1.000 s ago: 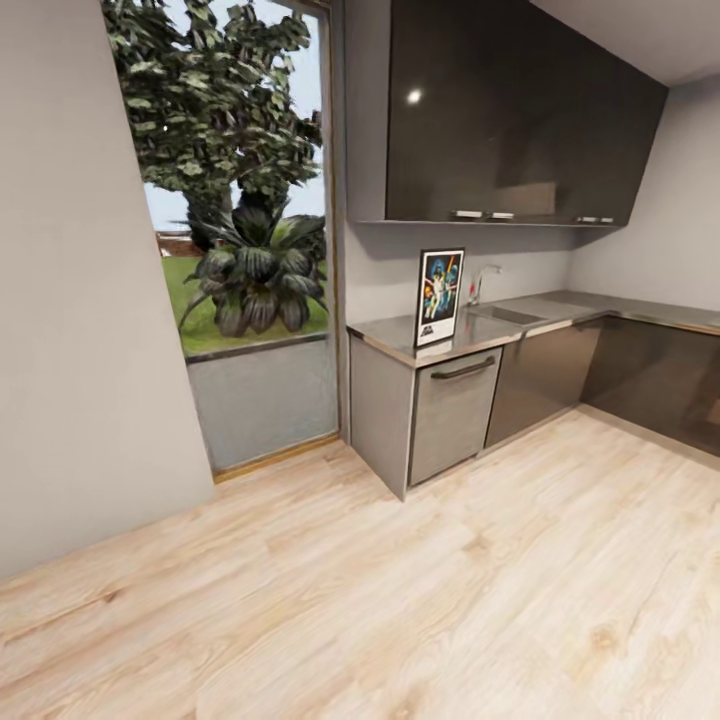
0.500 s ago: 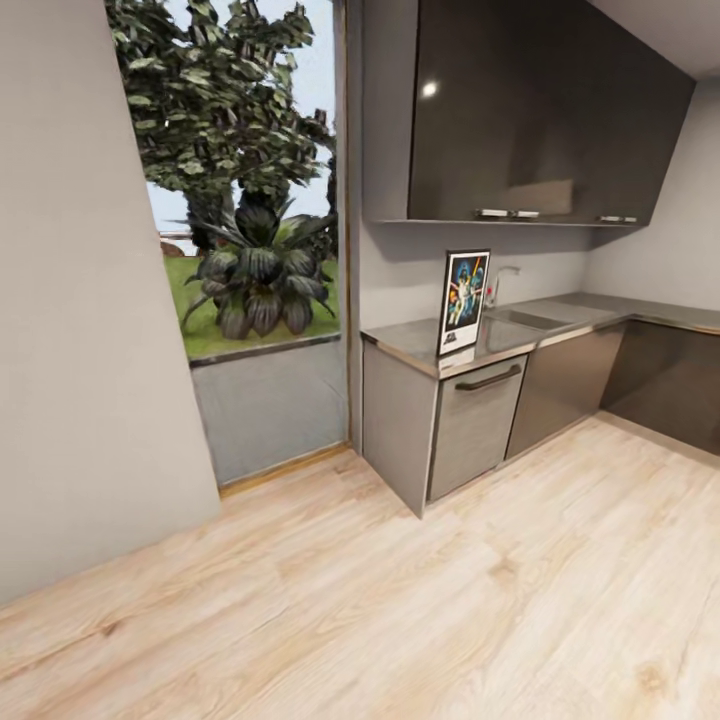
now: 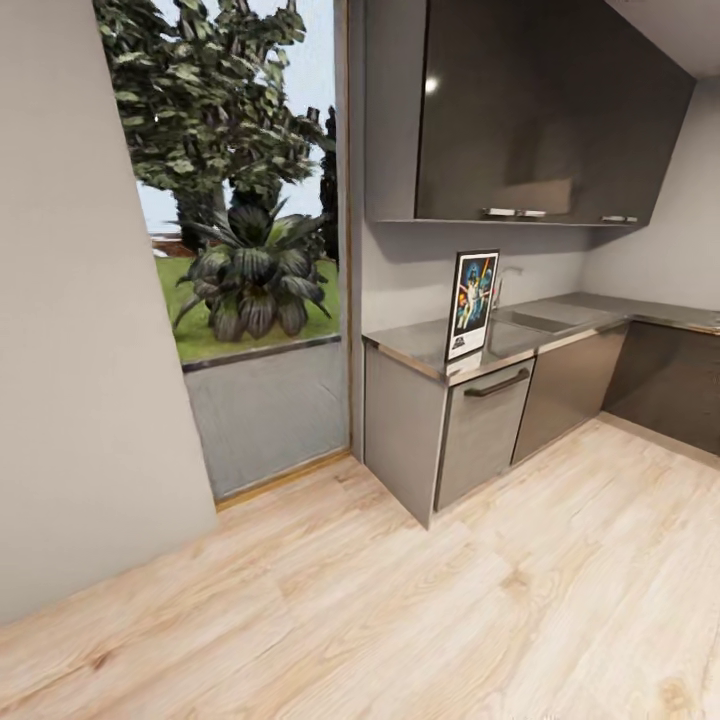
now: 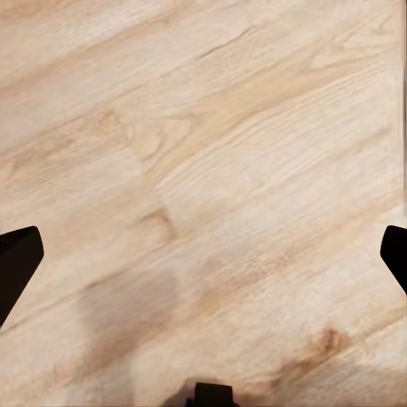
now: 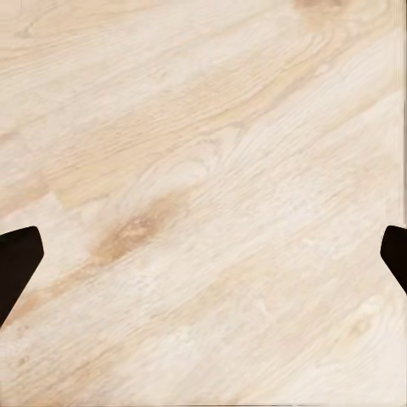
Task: Pick up the poster from the kitchen countertop and hang it on one of the wall nails in the kitchen.
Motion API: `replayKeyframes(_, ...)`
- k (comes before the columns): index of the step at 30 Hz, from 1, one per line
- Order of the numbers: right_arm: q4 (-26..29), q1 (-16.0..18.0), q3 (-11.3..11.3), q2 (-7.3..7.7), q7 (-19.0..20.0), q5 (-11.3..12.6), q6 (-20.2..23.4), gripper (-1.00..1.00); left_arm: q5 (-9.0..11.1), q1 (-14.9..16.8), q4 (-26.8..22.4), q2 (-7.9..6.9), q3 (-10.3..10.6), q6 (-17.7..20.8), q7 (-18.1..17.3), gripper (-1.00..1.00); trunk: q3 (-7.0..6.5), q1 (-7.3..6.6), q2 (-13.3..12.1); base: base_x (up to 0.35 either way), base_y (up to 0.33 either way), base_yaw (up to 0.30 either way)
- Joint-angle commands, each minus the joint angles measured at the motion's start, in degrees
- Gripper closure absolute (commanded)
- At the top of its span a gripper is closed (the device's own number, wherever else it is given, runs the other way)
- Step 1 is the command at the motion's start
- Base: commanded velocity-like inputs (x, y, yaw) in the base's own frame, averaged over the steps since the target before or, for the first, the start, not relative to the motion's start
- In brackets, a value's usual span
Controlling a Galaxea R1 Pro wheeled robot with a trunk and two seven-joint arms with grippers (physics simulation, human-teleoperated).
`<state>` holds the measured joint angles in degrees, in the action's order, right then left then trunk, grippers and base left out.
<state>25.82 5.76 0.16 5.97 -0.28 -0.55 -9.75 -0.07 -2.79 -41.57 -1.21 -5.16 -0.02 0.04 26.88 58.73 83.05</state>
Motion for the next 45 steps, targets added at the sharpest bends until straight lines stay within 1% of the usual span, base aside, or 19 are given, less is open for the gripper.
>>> replayKeyframes(1, -0.1, 0.0, 0.0, 0.0, 0.0, -0.1, -0.2, -1.0, 0.0, 0.0, -0.1, 0.0, -0.1, 0.0, 0.0, -1.0, 0.04, 0.0, 0.0, 0.014, 0.011, -0.258)
replayKeyframes(8, -0.1, 0.0, 0.0, -0.01, 0.0, -0.1, -0.2, -1.0, 0.0, 0.0, -0.1, -0.02, -0.1, 0.0, 0.0, -1.0, -0.07, 0.0, 0.0, 0.082, 0.027, -0.288)
replayKeyframes(22, -0.1, 0.0, 0.0, -0.05, -0.1, -0.1, -0.2, -1.0, 0.0, 0.0, -0.1, -0.02, -0.1, -0.1, 0.0, -1.0, -0.34, 0.0, 0.0, 0.277, 0.149, -0.281)
replayKeyframes(31, -0.1, 0.0, 0.0, 0.0, -0.1, -0.1, -0.2, -1.0, 0.1, 0.0, -0.1, -0.01, -0.1, -0.1, 0.0, -1.0, -0.37, 0.0, 0.0, 0.297, 0.187, -0.04)
replayKeyframes(45, -0.1, 0.0, 0.0, 0.01, -0.1, -0.1, -0.2, -1.0, 0.1, 0.0, -0.1, -0.02, 0.0, -0.1, 0.0, -1.0, -0.38, 0.0, 0.0, 0.276, 0.244, -0.001)
